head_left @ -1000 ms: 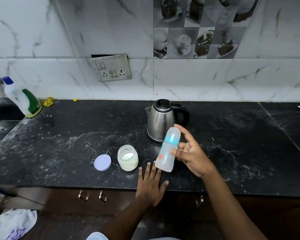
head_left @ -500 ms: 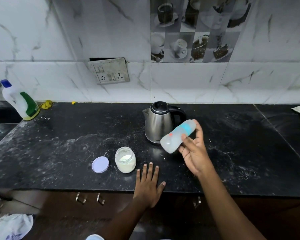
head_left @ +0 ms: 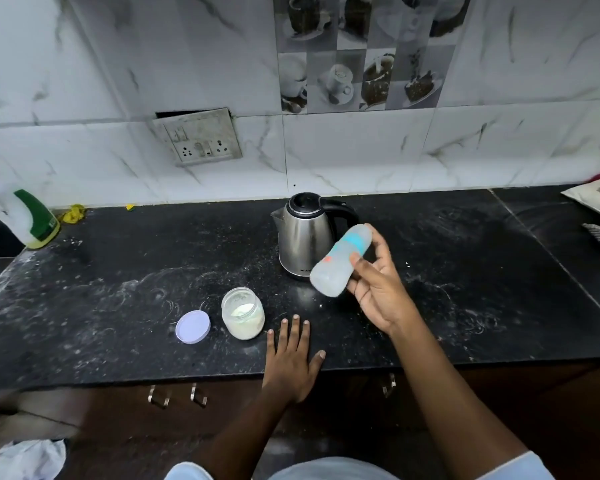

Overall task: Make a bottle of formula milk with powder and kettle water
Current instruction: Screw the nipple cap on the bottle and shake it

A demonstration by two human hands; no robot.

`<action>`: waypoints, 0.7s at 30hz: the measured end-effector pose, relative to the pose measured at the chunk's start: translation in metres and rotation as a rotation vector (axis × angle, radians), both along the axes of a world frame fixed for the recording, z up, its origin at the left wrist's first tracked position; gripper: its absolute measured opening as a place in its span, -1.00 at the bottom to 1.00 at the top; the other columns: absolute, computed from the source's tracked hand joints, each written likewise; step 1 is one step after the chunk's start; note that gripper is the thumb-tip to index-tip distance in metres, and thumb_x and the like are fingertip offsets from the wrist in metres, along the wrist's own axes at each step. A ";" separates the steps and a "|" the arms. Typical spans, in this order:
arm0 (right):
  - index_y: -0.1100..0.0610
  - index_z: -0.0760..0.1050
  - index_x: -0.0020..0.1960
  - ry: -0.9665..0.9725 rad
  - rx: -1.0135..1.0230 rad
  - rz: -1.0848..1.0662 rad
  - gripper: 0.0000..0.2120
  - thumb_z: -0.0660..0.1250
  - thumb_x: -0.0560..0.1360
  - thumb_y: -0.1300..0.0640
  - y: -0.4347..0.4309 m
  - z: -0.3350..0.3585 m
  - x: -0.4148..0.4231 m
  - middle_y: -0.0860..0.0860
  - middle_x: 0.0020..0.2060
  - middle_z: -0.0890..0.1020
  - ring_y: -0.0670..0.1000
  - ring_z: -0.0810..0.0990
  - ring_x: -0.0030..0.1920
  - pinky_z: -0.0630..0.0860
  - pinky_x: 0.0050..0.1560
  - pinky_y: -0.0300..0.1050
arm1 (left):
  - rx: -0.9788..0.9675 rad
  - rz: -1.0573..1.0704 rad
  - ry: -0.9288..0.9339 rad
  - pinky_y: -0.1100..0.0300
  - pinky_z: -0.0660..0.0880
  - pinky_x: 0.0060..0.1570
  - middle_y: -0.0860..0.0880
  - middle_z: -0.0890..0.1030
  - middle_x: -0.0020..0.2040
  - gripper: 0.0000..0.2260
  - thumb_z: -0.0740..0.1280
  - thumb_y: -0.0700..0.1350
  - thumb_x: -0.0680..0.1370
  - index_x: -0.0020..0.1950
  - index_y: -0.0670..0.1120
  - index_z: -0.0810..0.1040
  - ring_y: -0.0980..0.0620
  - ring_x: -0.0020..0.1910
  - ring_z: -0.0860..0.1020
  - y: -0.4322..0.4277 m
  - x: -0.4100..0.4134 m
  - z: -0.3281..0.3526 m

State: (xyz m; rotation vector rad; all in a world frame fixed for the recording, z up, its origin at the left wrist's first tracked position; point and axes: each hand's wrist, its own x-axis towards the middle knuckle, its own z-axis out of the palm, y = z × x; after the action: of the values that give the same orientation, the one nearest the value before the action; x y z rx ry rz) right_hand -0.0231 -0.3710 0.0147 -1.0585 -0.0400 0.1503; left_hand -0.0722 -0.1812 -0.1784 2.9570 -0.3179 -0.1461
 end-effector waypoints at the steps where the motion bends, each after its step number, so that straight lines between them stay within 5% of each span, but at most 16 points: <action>1: -0.09 0.26 0.58 0.003 -0.008 -0.001 -0.30 0.35 0.55 0.34 -0.001 -0.001 0.000 0.11 0.15 0.71 0.18 0.60 0.27 0.58 0.29 0.17 | 0.002 0.004 0.009 -0.16 -0.34 0.54 -0.08 -0.11 0.71 -0.17 -0.39 0.40 0.55 0.70 -0.03 -0.12 -0.13 0.68 -0.19 -0.001 0.000 0.001; 4: -0.12 0.26 0.57 -0.040 -0.192 0.156 -0.25 0.41 0.50 0.33 -0.005 0.000 -0.002 0.25 0.16 0.68 0.16 0.66 0.20 0.59 0.27 0.15 | -0.003 0.009 0.033 -0.15 -0.37 0.54 -0.07 -0.13 0.71 -0.16 -0.38 0.41 0.53 0.70 -0.04 -0.16 -0.11 0.68 -0.22 0.001 0.001 0.004; 8: -0.10 0.28 0.56 0.006 0.025 -0.046 -0.28 0.40 0.50 0.29 -0.007 0.000 0.001 0.28 0.34 0.57 0.16 0.63 0.27 0.62 0.26 0.16 | -0.013 0.015 0.048 -0.13 -0.38 0.54 -0.06 -0.15 0.71 -0.19 -0.34 0.41 0.56 0.70 -0.03 -0.15 -0.10 0.68 -0.23 0.001 0.002 0.004; 11: -0.14 0.28 0.56 -0.048 -0.228 0.195 -0.24 0.43 0.49 0.32 -0.014 -0.001 -0.004 0.34 0.23 0.63 0.20 0.65 0.21 0.60 0.27 0.16 | 0.007 0.010 0.056 -0.16 -0.35 0.58 -0.06 -0.18 0.71 -0.28 -0.18 0.36 0.66 0.70 -0.04 -0.16 -0.11 0.67 -0.25 0.001 0.001 0.006; 15: -0.10 0.27 0.57 0.006 -0.034 -0.016 -0.27 0.40 0.50 0.29 -0.015 -0.001 -0.002 0.24 0.24 0.62 0.13 0.67 0.21 0.65 0.20 0.13 | 0.016 0.013 0.053 -0.18 -0.31 0.59 -0.05 -0.20 0.71 -0.29 -0.14 0.34 0.67 0.70 -0.02 -0.18 -0.10 0.67 -0.26 0.002 0.000 0.007; 19: -0.14 0.28 0.57 -0.049 -0.245 0.199 -0.24 0.46 0.51 0.32 -0.023 0.000 -0.007 0.35 0.21 0.64 0.20 0.66 0.20 0.60 0.27 0.18 | 0.011 0.017 0.053 -0.18 -0.31 0.59 -0.05 -0.20 0.71 -0.29 -0.13 0.34 0.67 0.70 -0.03 -0.17 -0.10 0.67 -0.26 0.001 0.000 0.007; 21: -0.14 0.30 0.56 -0.012 -0.159 0.089 -0.24 0.47 0.49 0.30 -0.026 0.002 -0.006 0.32 0.23 0.62 0.21 0.65 0.23 0.61 0.25 0.20 | 0.016 0.013 0.058 -0.18 -0.31 0.59 -0.05 -0.20 0.71 -0.29 -0.14 0.35 0.67 0.70 -0.02 -0.17 -0.10 0.67 -0.26 0.000 0.002 0.007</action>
State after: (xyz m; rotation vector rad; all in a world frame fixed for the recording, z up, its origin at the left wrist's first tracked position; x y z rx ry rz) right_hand -0.0289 -0.3970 0.0162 -1.2170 -0.0869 0.2304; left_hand -0.0706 -0.1811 -0.1713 2.9633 -0.2913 -0.2333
